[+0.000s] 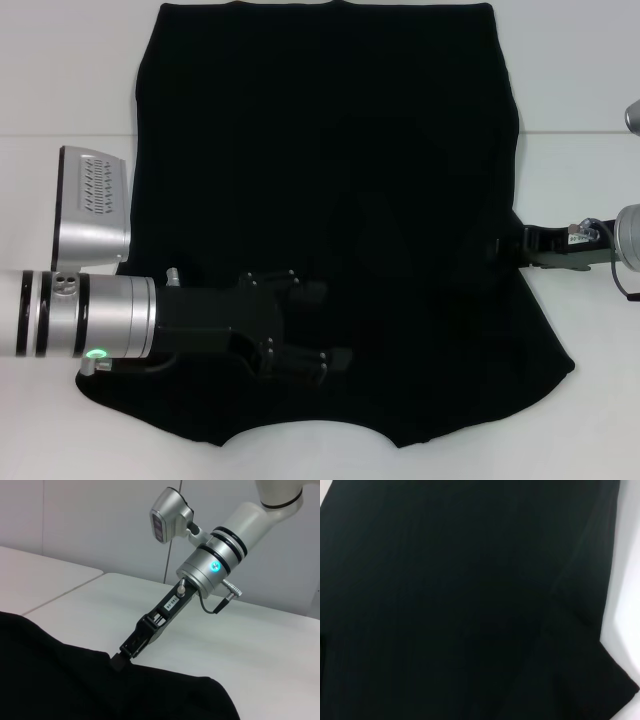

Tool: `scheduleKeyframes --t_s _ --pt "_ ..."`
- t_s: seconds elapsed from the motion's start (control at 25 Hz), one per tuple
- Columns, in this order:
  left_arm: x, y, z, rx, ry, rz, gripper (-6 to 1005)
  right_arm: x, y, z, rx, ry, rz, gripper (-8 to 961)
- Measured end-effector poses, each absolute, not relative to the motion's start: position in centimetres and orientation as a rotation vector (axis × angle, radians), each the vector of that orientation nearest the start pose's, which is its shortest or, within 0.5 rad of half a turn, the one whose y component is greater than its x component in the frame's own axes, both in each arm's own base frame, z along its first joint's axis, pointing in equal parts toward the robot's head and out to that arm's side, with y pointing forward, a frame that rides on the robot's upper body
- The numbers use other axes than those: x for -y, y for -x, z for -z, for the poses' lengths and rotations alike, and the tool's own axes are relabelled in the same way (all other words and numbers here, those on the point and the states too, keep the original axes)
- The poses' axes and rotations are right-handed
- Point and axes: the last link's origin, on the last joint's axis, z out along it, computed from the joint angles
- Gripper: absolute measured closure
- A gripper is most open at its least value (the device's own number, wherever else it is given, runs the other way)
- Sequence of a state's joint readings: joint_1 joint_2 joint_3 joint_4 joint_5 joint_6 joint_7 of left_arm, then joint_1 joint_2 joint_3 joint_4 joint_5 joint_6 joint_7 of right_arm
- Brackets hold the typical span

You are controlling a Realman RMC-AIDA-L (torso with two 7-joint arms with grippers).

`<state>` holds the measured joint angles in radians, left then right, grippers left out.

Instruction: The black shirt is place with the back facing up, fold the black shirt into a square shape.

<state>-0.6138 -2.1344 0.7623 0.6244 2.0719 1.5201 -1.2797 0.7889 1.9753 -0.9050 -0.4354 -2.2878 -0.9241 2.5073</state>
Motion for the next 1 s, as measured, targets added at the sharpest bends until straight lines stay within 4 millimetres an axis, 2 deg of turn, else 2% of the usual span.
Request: scheduleKeyframes --t_s 0.48,0.8,1.0 --pt "-33.4 23.0 4.3 0.405 2.895 0.617 67 -42.7 -28.7 0.7 -1.694 1.934 -0.291 495" --pt "-33.3 23.1 4.3 0.407 2.895 0.617 67 -42.9 -28.3 0.5 -1.688 1.952 -0.290 503" --pt "-33.4 23.0 4.2 0.407 2.893 0.615 67 -42.0 -28.8 -0.3 -1.727 2.002 -0.256 504"
